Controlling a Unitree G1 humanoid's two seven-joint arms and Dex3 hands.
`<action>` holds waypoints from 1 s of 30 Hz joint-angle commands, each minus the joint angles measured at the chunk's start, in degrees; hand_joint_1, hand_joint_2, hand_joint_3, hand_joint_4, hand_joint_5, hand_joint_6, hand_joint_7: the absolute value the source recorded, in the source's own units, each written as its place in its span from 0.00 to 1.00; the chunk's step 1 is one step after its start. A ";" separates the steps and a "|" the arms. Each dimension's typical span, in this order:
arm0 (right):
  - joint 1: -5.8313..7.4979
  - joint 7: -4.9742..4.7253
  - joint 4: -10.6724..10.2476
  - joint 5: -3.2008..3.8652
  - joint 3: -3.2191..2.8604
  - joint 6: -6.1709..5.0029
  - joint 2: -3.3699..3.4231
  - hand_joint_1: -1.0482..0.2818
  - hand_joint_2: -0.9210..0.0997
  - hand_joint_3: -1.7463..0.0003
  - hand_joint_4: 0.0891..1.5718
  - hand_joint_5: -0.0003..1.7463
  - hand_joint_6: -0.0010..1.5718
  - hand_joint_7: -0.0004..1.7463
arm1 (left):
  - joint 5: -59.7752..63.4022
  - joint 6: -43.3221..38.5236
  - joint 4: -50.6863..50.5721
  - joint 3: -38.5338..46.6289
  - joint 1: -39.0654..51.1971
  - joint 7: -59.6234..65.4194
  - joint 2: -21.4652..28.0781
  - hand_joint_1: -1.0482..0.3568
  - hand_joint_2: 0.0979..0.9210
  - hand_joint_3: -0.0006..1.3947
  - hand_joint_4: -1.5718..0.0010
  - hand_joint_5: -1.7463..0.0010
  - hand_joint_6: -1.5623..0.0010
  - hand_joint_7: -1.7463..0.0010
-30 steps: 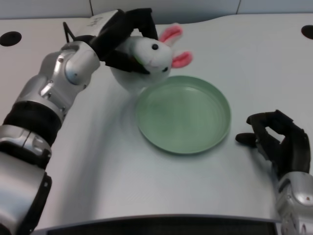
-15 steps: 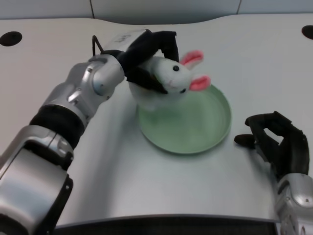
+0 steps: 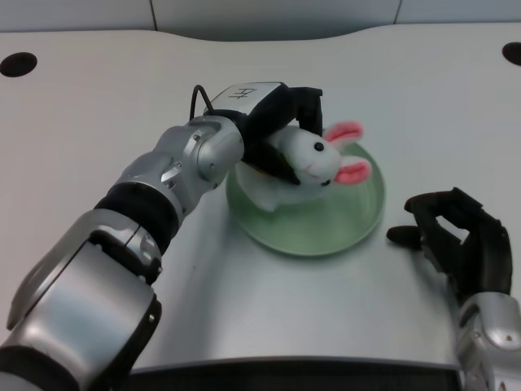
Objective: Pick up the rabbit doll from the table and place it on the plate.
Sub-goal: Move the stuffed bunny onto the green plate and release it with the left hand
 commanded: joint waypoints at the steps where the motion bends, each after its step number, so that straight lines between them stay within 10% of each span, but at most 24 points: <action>1: 0.76 0.10 -0.76 0.30 0.11 -0.49 0.53 0.21 0.00 0.92 0.52 0.51 0.54 0.67 | 0.43 -0.41 0.88 -0.49 -1.38 0.75 -0.53 0.70 0.96 0.07 0.46 0.00 0.57 0.00; 15: 0.97 0.03 -1.31 0.19 0.03 -0.14 0.61 0.21 0.00 0.92 0.52 0.52 0.54 0.65 | 3.43 3.35 2.84 -3.27 -3.24 1.68 -2.95 0.67 0.91 0.08 0.46 0.00 0.58 0.00; 17: 0.94 0.03 -1.49 0.27 -0.02 0.14 0.66 0.22 0.00 0.92 0.52 0.52 0.54 0.65 | 4.97 5.05 3.29 -4.89 -4.27 -0.18 -2.83 0.40 0.91 0.02 0.66 0.35 0.64 0.56; 20: 0.79 0.17 -0.98 0.53 -0.23 -0.30 0.76 0.21 0.00 0.93 0.52 0.52 0.55 0.65 | 7.07 5.89 3.45 -6.97 -4.62 -0.70 -2.52 0.24 0.93 0.00 0.80 0.76 0.73 0.94; 30: 0.89 0.43 -1.08 0.57 -0.22 -0.26 0.73 0.21 0.00 0.93 0.52 0.51 0.55 0.65 | 8.22 6.38 3.79 -8.58 -5.32 -3.04 -2.33 0.03 0.99 0.02 1.00 0.97 0.98 1.00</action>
